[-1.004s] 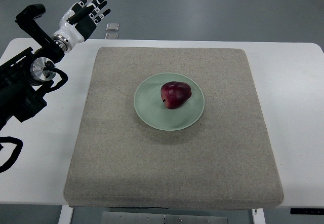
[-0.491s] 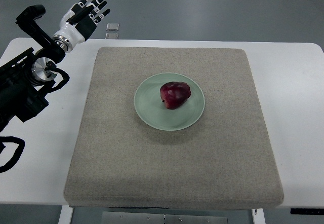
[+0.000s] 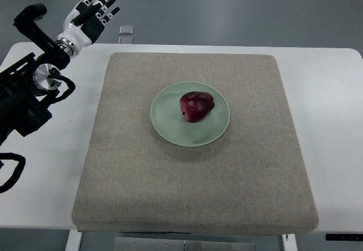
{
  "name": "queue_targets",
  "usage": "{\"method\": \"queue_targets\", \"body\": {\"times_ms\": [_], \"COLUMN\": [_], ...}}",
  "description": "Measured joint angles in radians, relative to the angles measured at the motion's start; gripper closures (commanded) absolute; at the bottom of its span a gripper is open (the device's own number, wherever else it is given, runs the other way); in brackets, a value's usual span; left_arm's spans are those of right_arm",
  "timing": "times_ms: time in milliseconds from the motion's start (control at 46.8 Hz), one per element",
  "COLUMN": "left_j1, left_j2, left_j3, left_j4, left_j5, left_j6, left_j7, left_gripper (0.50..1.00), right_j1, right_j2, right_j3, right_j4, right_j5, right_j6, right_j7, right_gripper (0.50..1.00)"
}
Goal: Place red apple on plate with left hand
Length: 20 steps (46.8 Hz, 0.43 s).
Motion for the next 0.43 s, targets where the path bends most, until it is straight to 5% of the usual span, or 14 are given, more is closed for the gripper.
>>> {"method": "queue_targets", "body": {"times_ms": [427], "left_j1": [0.0], "left_j2": [-0.005], "left_j3": [-0.003], "left_j4": [-0.001], "left_j5": [-0.001], "left_j6": [0.003], "left_j7": [0.0], "left_gripper": [0.508], "right_j1": [0.012], "right_j2": [0.0], "right_j3": [-0.002], "right_j4": [0.041], "right_j5": [-0.002], "right_j6": [0.015], "right_j7": [0.0], "right_gripper": [0.536]}}
